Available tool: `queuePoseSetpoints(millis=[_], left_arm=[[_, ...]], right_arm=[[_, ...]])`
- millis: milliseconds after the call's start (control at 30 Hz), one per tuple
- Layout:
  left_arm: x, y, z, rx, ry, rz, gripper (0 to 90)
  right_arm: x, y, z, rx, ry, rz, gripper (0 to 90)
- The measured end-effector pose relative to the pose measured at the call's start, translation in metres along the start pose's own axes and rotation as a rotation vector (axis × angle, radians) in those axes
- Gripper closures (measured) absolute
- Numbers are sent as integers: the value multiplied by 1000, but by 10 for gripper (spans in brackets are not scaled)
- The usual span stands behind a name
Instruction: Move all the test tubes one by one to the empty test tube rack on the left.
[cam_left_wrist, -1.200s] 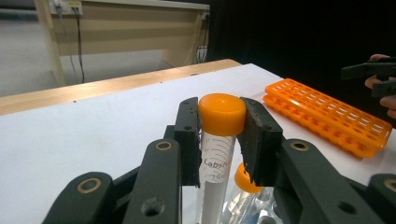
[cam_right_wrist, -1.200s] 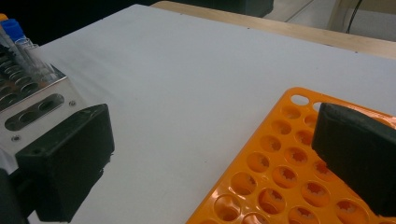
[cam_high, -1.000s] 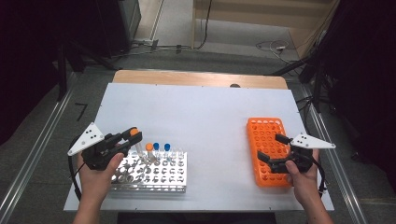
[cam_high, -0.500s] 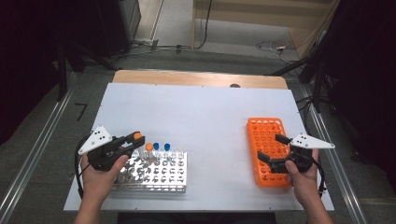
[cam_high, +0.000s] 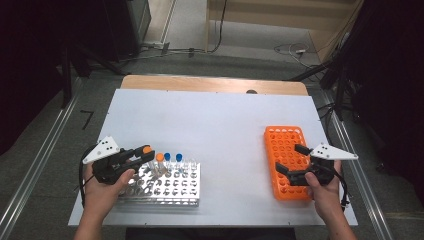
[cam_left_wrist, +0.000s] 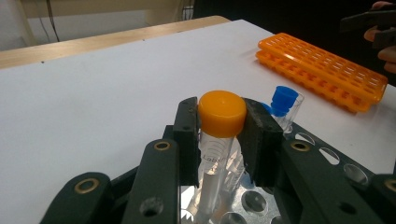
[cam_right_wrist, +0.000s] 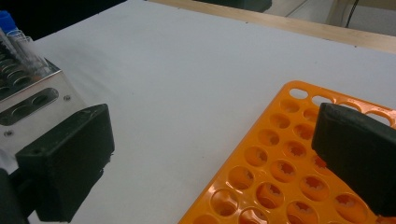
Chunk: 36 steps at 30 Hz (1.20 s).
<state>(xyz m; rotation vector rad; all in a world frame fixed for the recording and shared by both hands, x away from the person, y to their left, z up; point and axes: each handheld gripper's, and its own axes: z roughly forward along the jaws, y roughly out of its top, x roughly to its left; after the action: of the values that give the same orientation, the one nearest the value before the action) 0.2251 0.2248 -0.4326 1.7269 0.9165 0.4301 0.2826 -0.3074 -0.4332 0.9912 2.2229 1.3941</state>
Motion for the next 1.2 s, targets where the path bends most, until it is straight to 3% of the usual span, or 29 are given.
queuePoseSetpoints(millis=[100, 167, 267, 467, 633, 800, 1200], left_arm=[[-1, 0, 0, 9, 1, 11, 701], [-3, 1, 1, 35, -10, 27, 698], [-5, 0, 4, 82, 9, 59, 697], [-3, -1, 5, 74, 23, 38, 649], [-3, 0, 4, 56, 47, 25, 551], [-3, 2, 0, 19, 30, 4, 469], [-5, 7, -3, -48, 40, -19, 183]], right_arm=[[0, 0, 0, 0, -1, 0, 0], [0, 0, 0, 0, -1, -2, 0], [0, -1, 1, 1, -1, -4, 0], [0, -1, 1, 3, -2, -2, 0], [0, -1, 1, 2, 0, -3, 0], [0, -1, 1, 0, -2, -2, 0], [0, -1, 0, -2, -1, -6, 0]])
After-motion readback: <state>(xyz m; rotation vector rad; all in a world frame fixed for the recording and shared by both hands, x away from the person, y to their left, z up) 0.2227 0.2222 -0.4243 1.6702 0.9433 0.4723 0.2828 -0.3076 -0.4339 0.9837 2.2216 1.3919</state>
